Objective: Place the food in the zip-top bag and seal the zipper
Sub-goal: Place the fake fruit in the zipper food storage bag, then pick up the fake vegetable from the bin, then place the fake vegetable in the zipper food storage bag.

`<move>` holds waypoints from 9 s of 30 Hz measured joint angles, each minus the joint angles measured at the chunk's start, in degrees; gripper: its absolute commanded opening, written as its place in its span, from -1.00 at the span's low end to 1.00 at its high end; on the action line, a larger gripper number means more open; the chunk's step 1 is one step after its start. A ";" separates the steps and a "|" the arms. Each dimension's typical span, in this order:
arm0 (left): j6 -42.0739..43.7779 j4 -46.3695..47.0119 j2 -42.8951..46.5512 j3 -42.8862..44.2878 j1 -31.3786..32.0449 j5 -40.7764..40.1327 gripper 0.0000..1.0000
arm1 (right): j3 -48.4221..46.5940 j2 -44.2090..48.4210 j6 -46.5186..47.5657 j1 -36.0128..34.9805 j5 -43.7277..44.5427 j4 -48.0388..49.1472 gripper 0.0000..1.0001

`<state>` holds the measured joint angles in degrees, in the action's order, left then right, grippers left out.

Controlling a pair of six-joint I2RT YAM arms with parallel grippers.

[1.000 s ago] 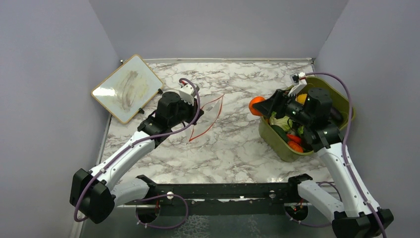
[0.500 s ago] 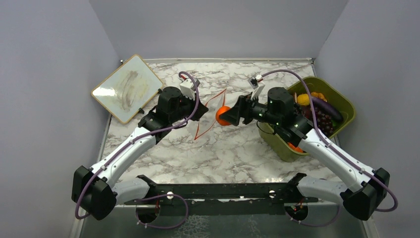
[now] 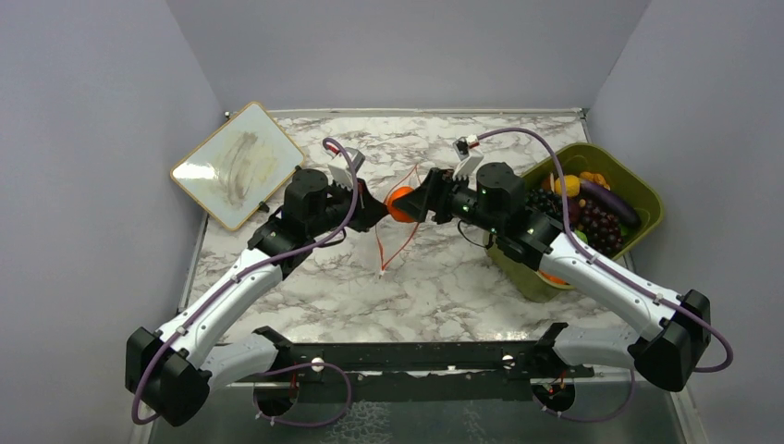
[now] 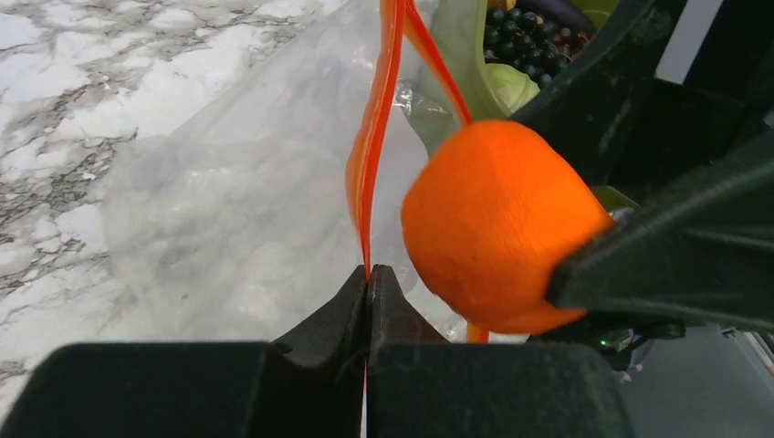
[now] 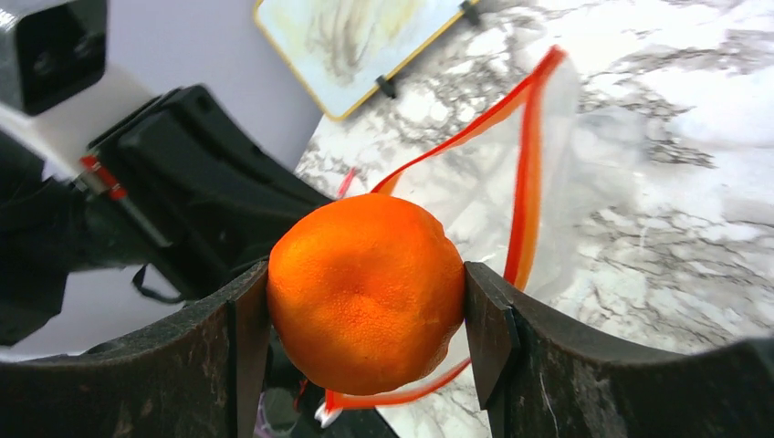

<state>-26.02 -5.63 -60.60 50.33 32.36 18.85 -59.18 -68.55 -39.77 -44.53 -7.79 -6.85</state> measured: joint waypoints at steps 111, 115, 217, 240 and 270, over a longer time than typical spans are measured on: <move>15.19 -0.48 3.98 -3.96 0.00 -7.63 -1.00 | 0.02 -5.25 -16.26 29.51 37.27 -44.22 0.93; 15.21 -0.46 3.98 -3.98 0.00 -7.63 -1.00 | 0.02 -6.88 -18.43 29.66 37.38 -43.56 0.95; 13.73 1.40 3.65 -4.52 0.00 -7.21 -1.00 | -0.70 17.07 2.29 28.37 -8.31 -22.01 -0.21; 12.79 7.17 6.95 -7.74 0.00 -0.66 -1.00 | 1.99 2.23 -6.78 5.60 -9.20 -1.68 -0.21; 8.35 13.27 5.31 -8.90 0.00 4.70 -1.00 | 5.44 -2.82 -9.40 3.61 -1.92 -4.63 0.74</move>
<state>-17.67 7.64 -55.29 41.43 32.36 23.55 -53.74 -71.37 -49.17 -40.93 -9.72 -11.49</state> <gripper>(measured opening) 0.013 0.844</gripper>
